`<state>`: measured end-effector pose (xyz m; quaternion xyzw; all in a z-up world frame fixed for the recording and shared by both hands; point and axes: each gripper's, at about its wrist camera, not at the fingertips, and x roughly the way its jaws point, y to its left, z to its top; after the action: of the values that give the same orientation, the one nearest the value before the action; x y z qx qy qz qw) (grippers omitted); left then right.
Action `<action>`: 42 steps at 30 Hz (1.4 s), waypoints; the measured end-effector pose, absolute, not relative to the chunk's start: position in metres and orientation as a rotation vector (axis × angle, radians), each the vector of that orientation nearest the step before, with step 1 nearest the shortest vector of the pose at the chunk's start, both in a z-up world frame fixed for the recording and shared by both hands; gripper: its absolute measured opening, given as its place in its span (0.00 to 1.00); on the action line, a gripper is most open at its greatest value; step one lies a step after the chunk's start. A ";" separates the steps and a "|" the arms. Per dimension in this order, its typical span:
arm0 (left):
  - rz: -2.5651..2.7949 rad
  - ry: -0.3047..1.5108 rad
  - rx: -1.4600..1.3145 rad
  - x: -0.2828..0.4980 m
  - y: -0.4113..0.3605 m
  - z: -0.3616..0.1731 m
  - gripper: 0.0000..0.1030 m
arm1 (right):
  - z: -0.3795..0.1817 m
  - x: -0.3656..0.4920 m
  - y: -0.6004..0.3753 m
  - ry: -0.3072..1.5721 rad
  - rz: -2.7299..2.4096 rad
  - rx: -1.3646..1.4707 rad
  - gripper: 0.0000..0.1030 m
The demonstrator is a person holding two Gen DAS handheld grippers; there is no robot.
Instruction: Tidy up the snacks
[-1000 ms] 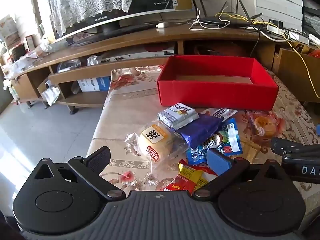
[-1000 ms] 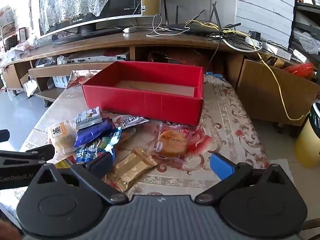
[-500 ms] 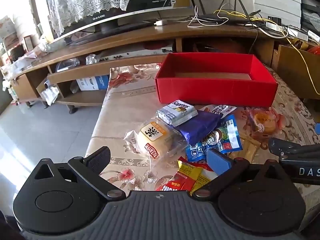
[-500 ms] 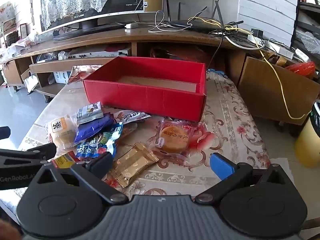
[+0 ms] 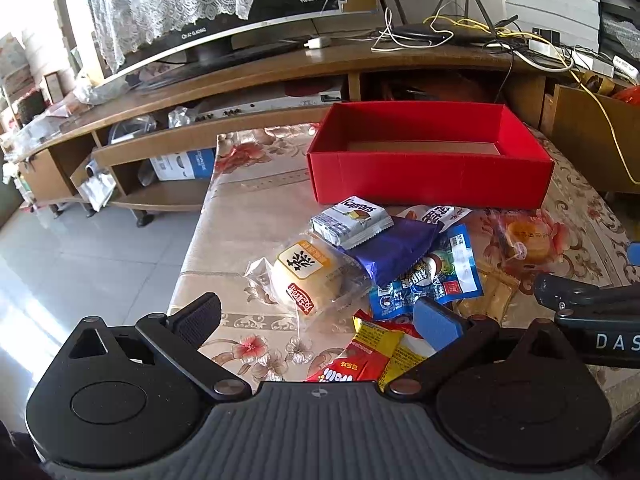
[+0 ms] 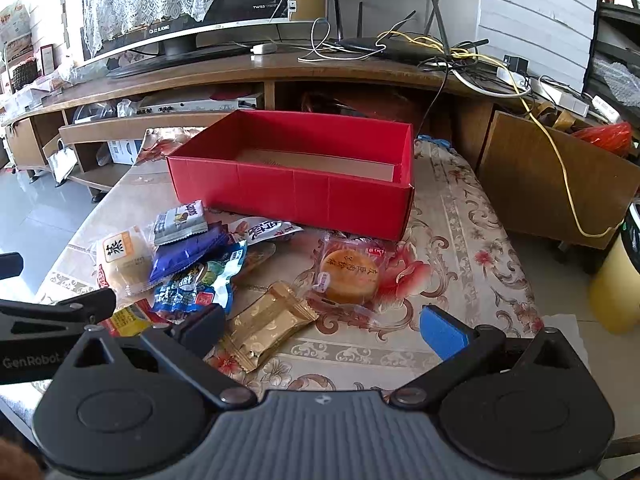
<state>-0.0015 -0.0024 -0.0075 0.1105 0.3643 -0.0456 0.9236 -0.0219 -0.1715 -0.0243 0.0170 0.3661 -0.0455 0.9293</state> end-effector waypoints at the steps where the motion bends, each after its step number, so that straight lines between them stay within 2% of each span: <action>1: -0.094 0.749 0.226 -0.001 -0.002 -0.008 1.00 | -0.024 -0.022 -0.172 0.750 -0.093 0.035 0.93; 42: -0.126 0.788 0.240 0.002 -0.006 -0.014 0.99 | -0.030 -0.019 -0.174 0.790 -0.099 0.033 0.93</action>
<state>0.0018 -0.0055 -0.0135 0.1165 0.3826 -0.0611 0.9145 -0.0193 -0.1741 -0.0300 0.0163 0.3846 -0.0481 0.9217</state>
